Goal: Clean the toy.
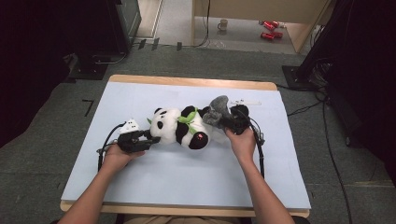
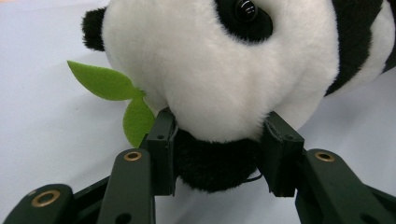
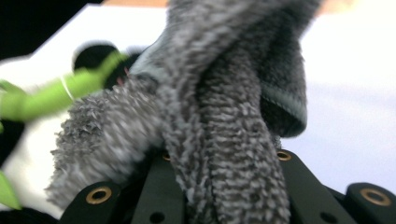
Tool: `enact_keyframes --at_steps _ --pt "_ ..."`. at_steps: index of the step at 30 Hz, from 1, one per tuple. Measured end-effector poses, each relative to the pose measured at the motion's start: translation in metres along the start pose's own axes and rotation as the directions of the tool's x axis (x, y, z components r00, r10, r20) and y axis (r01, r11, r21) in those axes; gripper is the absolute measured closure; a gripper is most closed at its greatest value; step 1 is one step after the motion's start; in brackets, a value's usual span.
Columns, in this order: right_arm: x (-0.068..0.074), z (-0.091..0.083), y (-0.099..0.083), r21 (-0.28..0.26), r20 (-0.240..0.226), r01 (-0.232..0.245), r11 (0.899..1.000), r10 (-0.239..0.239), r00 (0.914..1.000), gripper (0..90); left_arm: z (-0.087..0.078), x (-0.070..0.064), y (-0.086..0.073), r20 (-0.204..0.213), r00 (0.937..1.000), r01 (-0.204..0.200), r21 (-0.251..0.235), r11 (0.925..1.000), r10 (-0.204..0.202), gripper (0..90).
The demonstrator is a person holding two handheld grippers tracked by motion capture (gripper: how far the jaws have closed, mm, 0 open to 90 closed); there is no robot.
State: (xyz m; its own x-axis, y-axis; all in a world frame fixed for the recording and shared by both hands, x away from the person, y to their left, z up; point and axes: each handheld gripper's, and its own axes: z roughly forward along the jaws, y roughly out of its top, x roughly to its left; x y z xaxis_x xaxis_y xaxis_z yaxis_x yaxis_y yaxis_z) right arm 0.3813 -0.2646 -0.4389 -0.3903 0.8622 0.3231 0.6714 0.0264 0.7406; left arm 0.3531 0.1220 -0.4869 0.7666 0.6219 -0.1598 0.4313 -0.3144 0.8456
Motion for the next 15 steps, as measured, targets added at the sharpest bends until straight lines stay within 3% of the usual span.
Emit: enact_keyframes --at_steps 2,5,9,12,15 --pt "0.002 0.007 -0.006 0.040 -0.015 -0.023 0.999 0.023 0.9996 78.0 0.000 0.001 0.001 0.004 1.0000 -0.003 0.007 1.0000 0.003 54.5" --pt "0.006 0.011 -0.013 0.046 0.007 0.010 0.999 -0.010 0.9999 78.1 0.001 0.004 0.003 0.016 0.9999 0.002 0.008 1.0000 -0.002 54.5" --pt "-0.001 0.008 -0.013 0.125 0.049 0.048 0.991 -0.054 0.9973 78.0 0.001 0.005 0.005 0.023 0.9997 0.007 0.014 0.9999 -0.007 54.5" --pt "-0.008 -0.004 -0.011 0.100 0.071 0.031 0.995 -0.038 0.9968 77.9 0.001 0.007 0.007 0.026 0.9995 0.020 0.020 0.9996 -0.020 54.4" --pt "-0.007 -0.022 -0.005 0.043 0.074 0.033 0.999 -0.036 0.9966 77.8 0.002 0.010 0.009 0.037 0.9963 0.077 0.011 0.9970 -0.077 53.9"
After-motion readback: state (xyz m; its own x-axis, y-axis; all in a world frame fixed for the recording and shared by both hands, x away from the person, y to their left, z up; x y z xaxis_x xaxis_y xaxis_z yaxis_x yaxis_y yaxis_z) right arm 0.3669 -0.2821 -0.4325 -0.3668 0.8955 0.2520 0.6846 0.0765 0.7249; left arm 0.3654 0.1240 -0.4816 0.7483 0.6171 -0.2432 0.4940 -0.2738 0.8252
